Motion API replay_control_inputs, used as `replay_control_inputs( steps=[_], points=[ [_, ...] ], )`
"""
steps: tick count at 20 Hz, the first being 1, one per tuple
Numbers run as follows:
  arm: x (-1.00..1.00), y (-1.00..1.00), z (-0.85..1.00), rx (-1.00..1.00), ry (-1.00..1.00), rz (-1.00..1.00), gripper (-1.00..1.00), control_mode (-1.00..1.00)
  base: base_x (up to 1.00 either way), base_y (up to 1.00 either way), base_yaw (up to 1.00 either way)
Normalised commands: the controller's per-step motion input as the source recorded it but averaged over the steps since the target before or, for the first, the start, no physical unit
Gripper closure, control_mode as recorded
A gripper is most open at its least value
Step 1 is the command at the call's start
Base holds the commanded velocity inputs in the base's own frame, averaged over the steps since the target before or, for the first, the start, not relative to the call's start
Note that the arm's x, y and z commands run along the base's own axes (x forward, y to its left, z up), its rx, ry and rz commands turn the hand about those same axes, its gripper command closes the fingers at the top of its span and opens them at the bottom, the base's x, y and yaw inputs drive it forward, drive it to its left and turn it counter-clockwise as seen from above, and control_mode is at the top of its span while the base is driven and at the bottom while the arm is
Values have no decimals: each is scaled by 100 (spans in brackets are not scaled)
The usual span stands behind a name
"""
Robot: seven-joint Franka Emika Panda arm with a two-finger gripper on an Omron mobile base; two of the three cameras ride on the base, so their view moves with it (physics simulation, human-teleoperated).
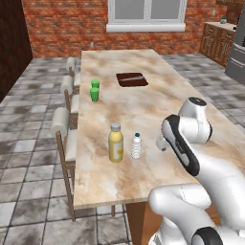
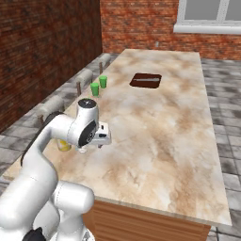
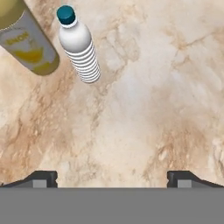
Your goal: Place the drinks on the dining counter in a tight cluster.
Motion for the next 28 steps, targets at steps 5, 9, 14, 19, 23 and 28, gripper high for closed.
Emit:
replay_control_inputs(
  steps=[5,9,14,19,23,28],
  points=[
    [-86,15,10,-3,-5,-18,-100,-100,0,0,0],
    [-100,15,26,0,-23,-18,-100,-100,0,0,0],
    [-76,20,44,0,-25,-7,-100,-100,0,0,0],
    [0,0,0,0,0,0,-100,-100,0,0,0],
    [0,0,0,0,0,0,-100,-100,0,0,0],
    [0,0,0,0,0,0,-100,100,-7,-1,0]
  ],
)
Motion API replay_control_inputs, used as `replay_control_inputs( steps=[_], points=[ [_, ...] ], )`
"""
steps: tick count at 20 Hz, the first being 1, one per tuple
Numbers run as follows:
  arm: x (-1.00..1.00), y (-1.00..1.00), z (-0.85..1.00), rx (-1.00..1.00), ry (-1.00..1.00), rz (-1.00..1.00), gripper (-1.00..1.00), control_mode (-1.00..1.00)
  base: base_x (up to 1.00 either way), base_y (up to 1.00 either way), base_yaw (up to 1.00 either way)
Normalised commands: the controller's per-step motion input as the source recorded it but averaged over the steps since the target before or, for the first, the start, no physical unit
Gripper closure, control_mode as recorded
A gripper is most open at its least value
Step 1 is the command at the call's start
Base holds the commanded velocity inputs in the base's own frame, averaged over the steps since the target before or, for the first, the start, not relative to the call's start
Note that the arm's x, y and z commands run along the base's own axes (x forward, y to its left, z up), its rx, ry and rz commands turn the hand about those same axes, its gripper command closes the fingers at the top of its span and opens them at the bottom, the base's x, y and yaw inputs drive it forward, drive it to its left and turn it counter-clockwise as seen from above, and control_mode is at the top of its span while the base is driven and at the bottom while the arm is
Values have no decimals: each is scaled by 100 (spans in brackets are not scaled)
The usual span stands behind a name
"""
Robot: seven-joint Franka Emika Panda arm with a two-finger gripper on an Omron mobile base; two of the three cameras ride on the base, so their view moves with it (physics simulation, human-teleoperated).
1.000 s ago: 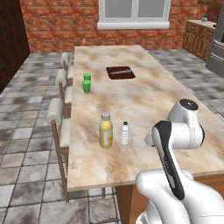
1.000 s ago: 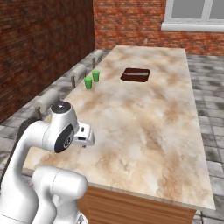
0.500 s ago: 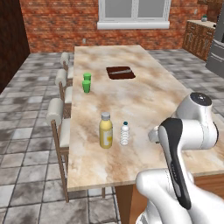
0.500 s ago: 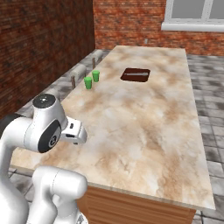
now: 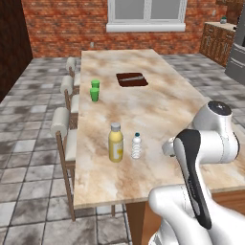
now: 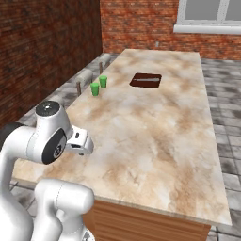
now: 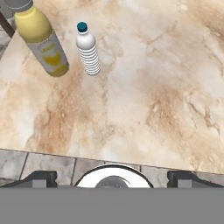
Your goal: Place the drinks on the dining counter in a tight cluster.
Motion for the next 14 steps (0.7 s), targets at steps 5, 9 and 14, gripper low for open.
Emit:
replay_control_inputs(
  steps=[5,9,14],
  points=[
    [0,0,0,0,0,0,-100,100,-75,-52,-31],
    [0,0,0,0,0,0,-100,100,-55,-11,-68],
    [0,0,0,0,0,0,-100,100,2,0,-94]
  ],
)
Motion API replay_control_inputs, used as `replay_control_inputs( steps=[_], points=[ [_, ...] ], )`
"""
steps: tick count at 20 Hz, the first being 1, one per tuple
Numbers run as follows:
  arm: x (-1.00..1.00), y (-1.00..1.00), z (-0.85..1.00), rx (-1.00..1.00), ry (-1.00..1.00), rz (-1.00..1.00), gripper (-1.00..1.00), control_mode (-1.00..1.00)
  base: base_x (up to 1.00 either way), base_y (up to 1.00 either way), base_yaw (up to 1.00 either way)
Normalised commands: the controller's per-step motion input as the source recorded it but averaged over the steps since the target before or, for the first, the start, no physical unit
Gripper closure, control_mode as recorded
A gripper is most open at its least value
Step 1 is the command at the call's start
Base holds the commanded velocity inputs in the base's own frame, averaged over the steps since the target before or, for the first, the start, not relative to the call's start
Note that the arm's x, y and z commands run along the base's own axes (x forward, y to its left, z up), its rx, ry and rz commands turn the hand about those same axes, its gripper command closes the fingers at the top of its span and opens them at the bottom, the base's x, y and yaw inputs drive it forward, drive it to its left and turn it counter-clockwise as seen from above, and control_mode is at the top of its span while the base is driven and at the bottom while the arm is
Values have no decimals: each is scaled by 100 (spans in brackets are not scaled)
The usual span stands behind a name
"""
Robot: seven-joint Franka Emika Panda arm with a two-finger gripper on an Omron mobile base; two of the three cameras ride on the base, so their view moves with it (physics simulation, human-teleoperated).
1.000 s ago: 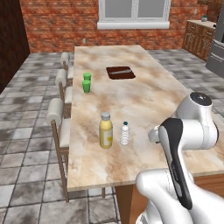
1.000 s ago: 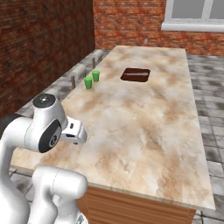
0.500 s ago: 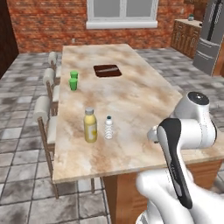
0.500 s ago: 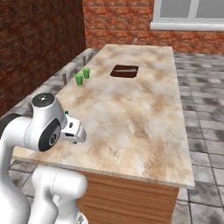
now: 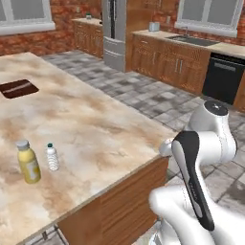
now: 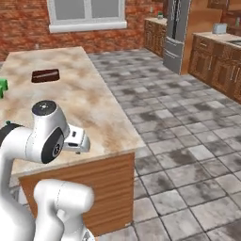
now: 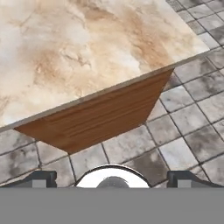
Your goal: Place the drinks on the dining counter in a tight cluster.
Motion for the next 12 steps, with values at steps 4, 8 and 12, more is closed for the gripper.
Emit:
replay_control_inputs(
  steps=[4,8,12],
  points=[
    [0,0,0,0,0,0,-100,100,4,-11,-91],
    [0,0,0,0,0,0,-100,100,14,-55,-73],
    [0,0,0,0,0,0,-100,100,33,-66,-60]
  ],
)
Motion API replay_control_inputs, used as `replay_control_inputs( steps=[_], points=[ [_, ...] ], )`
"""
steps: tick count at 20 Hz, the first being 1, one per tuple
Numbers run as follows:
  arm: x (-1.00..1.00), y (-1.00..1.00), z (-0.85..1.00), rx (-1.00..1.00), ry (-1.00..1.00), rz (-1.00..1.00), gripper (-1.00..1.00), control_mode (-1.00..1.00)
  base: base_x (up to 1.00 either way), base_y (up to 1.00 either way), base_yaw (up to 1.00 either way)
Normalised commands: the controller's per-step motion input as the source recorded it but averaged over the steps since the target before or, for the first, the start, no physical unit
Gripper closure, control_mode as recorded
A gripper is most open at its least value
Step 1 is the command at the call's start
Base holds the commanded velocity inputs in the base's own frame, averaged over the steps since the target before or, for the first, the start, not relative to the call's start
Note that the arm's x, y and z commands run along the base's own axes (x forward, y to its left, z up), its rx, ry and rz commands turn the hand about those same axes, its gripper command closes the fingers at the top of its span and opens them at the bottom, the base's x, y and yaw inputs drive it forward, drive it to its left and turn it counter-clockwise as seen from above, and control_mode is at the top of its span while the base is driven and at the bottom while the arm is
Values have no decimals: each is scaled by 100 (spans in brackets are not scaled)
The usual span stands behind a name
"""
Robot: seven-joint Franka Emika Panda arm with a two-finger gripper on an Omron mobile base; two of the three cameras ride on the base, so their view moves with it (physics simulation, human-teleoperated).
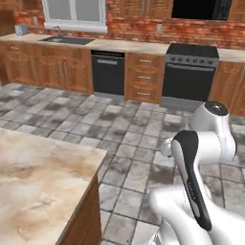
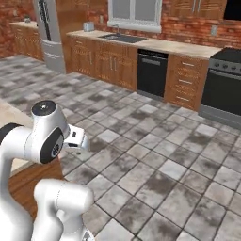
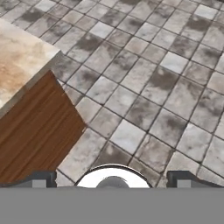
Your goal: Place the drinks on the dining counter in a tight cluster.
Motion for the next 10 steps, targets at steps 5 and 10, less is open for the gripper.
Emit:
replay_control_inputs(
  steps=[5,10],
  points=[
    [0,0,0,0,0,0,-100,100,55,-84,-51],
    [0,0,0,0,0,0,-100,100,70,-69,-46]
  ],
)
